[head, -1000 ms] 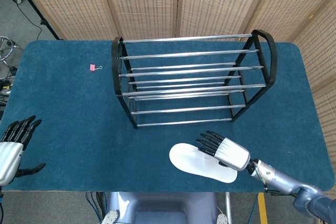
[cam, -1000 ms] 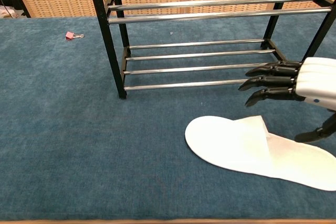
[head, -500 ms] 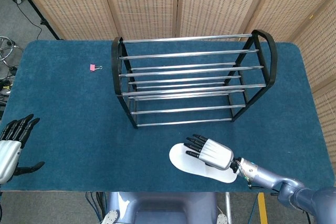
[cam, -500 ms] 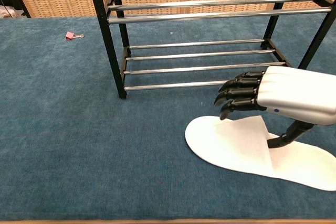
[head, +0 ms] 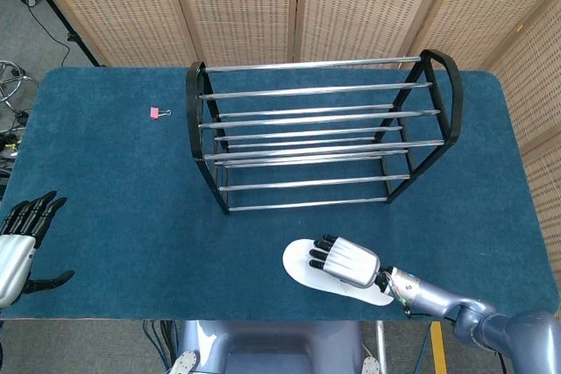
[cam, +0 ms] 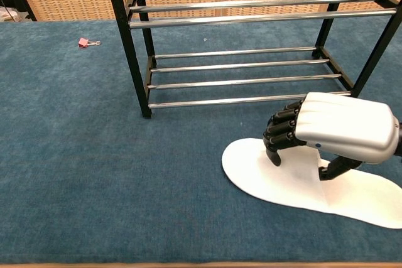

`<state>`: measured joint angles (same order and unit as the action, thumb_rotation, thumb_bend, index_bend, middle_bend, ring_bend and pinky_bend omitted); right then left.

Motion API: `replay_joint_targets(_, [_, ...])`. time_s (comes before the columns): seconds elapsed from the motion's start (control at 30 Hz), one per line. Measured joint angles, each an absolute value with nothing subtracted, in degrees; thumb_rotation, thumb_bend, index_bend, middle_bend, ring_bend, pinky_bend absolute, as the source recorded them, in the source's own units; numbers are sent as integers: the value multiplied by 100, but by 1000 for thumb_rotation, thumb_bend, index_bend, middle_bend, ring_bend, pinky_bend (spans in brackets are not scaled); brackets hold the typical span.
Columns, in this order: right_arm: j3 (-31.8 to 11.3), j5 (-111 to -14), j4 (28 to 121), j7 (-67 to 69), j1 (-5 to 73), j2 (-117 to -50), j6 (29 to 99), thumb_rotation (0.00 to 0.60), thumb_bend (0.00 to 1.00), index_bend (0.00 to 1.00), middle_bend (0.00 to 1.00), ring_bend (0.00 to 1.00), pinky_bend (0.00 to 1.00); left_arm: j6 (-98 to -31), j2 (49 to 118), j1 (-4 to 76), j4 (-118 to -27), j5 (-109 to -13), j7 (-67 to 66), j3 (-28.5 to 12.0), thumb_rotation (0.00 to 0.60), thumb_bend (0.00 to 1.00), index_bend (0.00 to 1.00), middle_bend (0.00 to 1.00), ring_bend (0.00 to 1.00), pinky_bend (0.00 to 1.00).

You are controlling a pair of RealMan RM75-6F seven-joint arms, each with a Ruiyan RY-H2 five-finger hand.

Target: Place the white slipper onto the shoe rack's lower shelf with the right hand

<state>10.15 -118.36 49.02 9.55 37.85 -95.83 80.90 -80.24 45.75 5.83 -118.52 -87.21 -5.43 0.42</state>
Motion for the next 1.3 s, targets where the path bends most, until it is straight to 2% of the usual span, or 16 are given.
replay_joint_targets(0.13, [1074, -11825, 4802, 1052, 3727, -9631, 8275, 600, 485, 543, 502, 419, 542, -8013, 4579, 585, -11854, -8734, -550, 53, 600, 28, 0, 0, 0, 0])
replay_joint_targets(0.33, [1089, -11729, 4622, 1070, 3566, -9679, 8607, 600, 490, 570, 527, 445, 571, -8020, 4596, 580, -11870, -8764, -589, 70, 600, 28, 0, 0, 0, 0])
replay_joint_targets(0.77, [550, -11109, 4908, 525, 3367, -9427, 8997, 600, 489, 595, 551, 458, 576, -8054, 4574, 556, -11893, -8895, -559, 117, 600, 27, 0, 0, 0, 0])
replay_joint_targets(1.03, [389, -10833, 5086, 422, 3418, -9412, 8704, 600, 489, 597, 554, 460, 581, -8091, 4548, 535, -11898, -9003, -515, 150, 600, 28, 0, 0, 0, 0])
replay_joint_targets(1.3, [125, -10370, 4930, 171, 3509, -9811, 8161, 600, 489, 609, 565, 473, 587, -8133, 4514, 512, -11887, -9055, -439, 167, 600, 27, 0, 0, 0, 0])
